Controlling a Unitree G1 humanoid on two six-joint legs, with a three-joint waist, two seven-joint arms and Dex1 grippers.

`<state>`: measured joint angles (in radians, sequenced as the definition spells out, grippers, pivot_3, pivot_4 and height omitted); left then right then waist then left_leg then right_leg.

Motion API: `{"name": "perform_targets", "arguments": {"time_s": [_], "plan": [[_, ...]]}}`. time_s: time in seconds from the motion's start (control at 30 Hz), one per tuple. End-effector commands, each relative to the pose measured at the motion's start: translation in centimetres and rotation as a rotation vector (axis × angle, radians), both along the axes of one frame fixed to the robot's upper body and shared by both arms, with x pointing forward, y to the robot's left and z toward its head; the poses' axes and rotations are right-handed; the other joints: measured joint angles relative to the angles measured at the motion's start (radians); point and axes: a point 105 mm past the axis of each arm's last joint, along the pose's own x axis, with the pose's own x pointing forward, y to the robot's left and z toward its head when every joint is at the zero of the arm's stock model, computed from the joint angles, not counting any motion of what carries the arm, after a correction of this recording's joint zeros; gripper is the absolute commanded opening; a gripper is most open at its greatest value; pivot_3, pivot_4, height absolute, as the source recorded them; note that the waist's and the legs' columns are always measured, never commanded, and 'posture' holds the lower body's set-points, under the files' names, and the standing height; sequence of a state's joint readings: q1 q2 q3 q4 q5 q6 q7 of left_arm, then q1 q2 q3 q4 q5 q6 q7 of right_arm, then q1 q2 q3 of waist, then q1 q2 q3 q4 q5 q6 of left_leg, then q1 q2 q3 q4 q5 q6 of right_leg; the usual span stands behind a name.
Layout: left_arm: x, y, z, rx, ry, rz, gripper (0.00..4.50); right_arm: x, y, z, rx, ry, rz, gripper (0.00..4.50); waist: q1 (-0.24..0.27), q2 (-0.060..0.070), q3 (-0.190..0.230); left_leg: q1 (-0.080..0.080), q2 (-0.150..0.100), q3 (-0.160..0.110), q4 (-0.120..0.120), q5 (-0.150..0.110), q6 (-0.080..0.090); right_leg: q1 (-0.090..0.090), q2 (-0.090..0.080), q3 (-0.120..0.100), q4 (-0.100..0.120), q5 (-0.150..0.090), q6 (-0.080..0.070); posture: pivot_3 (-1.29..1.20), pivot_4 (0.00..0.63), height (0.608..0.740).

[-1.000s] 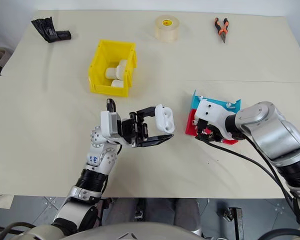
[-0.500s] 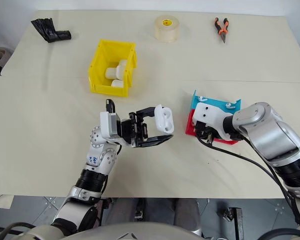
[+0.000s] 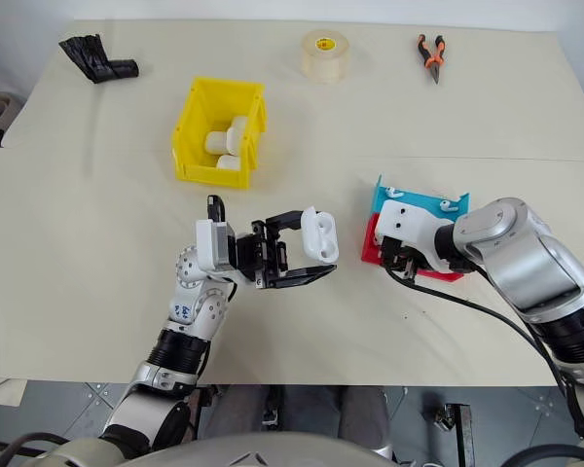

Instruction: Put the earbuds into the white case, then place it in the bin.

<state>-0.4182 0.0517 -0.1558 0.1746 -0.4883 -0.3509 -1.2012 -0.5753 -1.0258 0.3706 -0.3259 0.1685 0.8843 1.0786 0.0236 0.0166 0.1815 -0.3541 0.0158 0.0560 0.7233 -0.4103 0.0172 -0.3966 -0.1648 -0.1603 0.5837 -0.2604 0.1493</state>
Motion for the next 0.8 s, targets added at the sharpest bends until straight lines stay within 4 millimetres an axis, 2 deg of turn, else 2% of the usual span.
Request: {"name": "perform_targets", "arguments": {"time_s": [0.03,0.2,0.4,0.53,0.73,0.8], "plan": [[-0.2,0.2,0.2,-0.023,-0.005,-0.015,2.77,-0.1,-0.1,0.9,0.017,-0.032,0.007,0.52,0.000,0.000,0.000,0.000,0.000,0.000,0.000,0.000,0.000,0.000,0.000,0.000,0.000,0.000,0.000,0.00,0.150,0.740],[0.0,0.1,0.2,-0.003,0.018,-0.030,2.77,-0.3,-0.8,3.1,0.138,-0.075,-0.040,0.52,0.001,0.000,0.000,0.000,0.000,0.000,0.000,0.000,0.000,0.000,0.000,0.000,0.000,0.000,0.000,0.00,0.150,0.740],[0.2,0.2,0.8,0.003,0.084,-0.077,2.77,-1.6,-2.2,6.7,0.489,-0.217,-0.043,0.52,0.003,-0.001,0.000,0.000,0.000,0.000,0.000,0.000,0.000,0.000,0.000,0.000,0.000,0.000,0.000,0.00,0.150,0.740],[-0.1,0.4,1.3,0.000,0.081,-0.124,2.77,-3.5,-1.4,9.1,0.854,-0.303,0.026,0.52,0.001,-0.001,0.000,0.001,0.000,0.000,-0.001,0.000,0.000,0.001,0.000,0.000,0.000,0.000,0.000,0.00,0.150,0.740],[-0.2,0.3,1.9,-0.004,0.080,-0.168,2.77,-5.1,0.5,11.4,1.197,-0.378,0.075,0.52,0.000,0.000,0.000,0.002,0.000,0.001,-0.001,0.000,0.000,0.000,0.001,0.001,0.001,0.000,0.000,0.00,0.150,0.740],[-0.2,0.0,2.1,-0.005,0.084,-0.177,2.77,-5.4,1.5,11.5,1.286,-0.342,0.080,0.52,0.002,0.000,0.000,0.002,0.000,0.001,-0.001,0.000,0.000,0.000,0.001,0.001,0.001,0.000,0.000,0.00,0.150,0.740]]}}
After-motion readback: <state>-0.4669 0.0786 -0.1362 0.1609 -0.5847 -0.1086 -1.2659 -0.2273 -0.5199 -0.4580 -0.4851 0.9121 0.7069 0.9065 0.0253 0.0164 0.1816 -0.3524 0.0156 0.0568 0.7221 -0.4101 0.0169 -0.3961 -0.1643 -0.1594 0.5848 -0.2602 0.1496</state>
